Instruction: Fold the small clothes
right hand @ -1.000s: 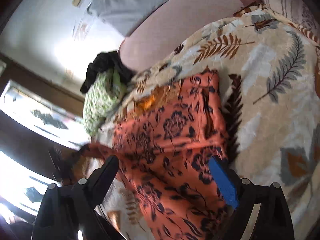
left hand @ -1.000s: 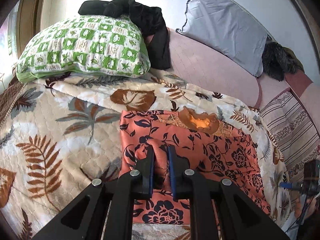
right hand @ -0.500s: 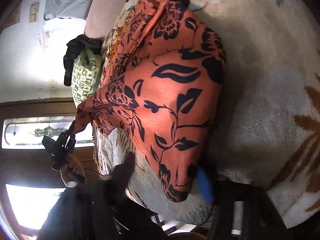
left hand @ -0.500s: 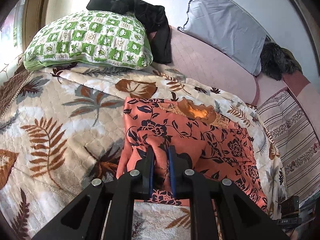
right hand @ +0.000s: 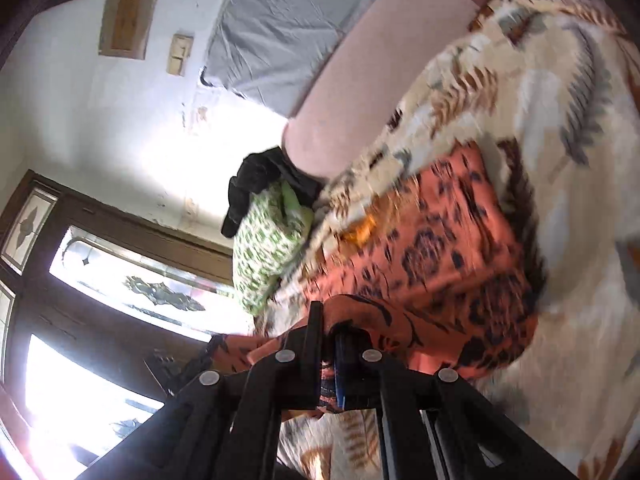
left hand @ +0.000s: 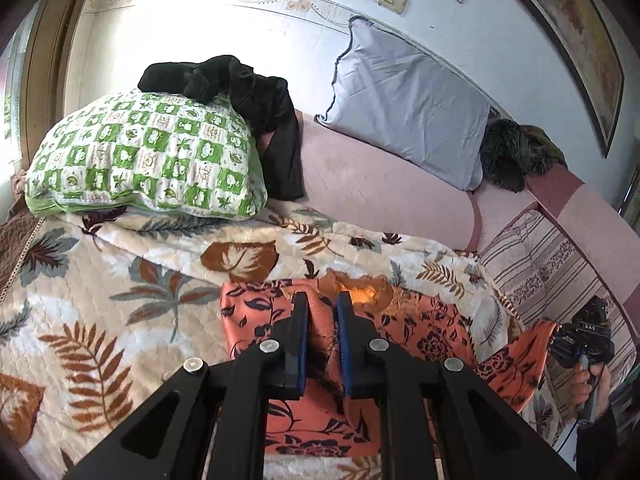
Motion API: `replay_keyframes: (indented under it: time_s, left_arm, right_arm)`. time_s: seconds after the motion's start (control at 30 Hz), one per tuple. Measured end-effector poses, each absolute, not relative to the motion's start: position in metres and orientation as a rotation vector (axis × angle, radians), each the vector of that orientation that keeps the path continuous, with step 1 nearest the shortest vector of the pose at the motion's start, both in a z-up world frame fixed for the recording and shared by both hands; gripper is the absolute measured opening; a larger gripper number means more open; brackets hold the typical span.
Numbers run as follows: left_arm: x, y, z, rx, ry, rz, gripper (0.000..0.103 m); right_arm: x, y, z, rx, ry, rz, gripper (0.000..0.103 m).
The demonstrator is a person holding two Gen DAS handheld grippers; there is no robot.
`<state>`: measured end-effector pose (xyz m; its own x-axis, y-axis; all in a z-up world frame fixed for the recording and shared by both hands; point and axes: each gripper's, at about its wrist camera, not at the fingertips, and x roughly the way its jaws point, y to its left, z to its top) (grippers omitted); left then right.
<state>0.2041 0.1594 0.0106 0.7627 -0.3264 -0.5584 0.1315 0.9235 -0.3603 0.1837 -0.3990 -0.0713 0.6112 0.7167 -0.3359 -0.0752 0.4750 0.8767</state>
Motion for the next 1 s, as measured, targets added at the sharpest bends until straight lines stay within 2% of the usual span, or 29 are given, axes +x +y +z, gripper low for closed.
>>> replay_keyframes:
  time_s: [0.07,0.13,0.17,0.2,0.23,0.33,0.5,0.63,0.73,0.87,0.97,1.0]
  left_arm:
    - [0.25,0.169,-0.009,-0.324,0.68,-0.189,0.02]
    - [0.301,0.177,-0.053,-0.325,0.803,-0.057,0.067]
    - [0.32,0.179,-0.078,-0.308,0.876,-0.002,0.068]
    - [0.332,0.181,-0.099,-0.284,0.94,0.044,0.068]
    - [0.333,0.184,-0.114,-0.257,0.982,0.087,0.067]
    - [0.302,0.197,-0.119,-0.285,0.954,0.09,0.068]
    - [0.21,0.201,-0.098,-0.4,0.886,0.031,0.07]
    - [0.149,0.176,-0.112,-0.582,0.89,-0.022,0.073]
    - [0.151,0.15,-0.136,-0.623,0.929,-0.021,0.073]
    - [0.166,0.146,-0.169,-0.717,1.0,0.073,0.073]
    - [0.172,0.157,-0.169,-0.799,0.94,0.111,0.072]
    - [0.177,0.161,-0.169,-0.816,0.924,0.105,0.06]
  right_arm:
    - [0.234,-0.413,-0.066,0.973,0.733,0.493,0.007]
    - [0.286,-0.421,-0.09,0.972,0.78,0.424,0.012]
    - [0.308,-0.42,-0.109,0.943,0.839,0.37,0.028]
    - [0.318,-0.423,-0.127,0.911,0.877,0.288,0.058]
    - [0.317,-0.422,-0.143,0.892,0.898,0.245,0.07]
    - [0.278,-0.424,-0.166,0.924,0.904,0.254,0.071]
    - [0.185,-0.409,-0.155,0.871,0.916,0.302,0.071]
    - [0.138,-0.384,-0.167,1.01,0.961,0.364,0.071]
    - [0.141,-0.365,-0.18,1.045,0.953,0.332,0.071]
    - [0.157,-0.371,-0.208,1.259,0.896,0.155,0.071]
    - [0.166,-0.367,-0.215,1.318,0.888,0.124,0.071]
    - [0.167,-0.368,-0.216,1.335,0.871,0.096,0.071]
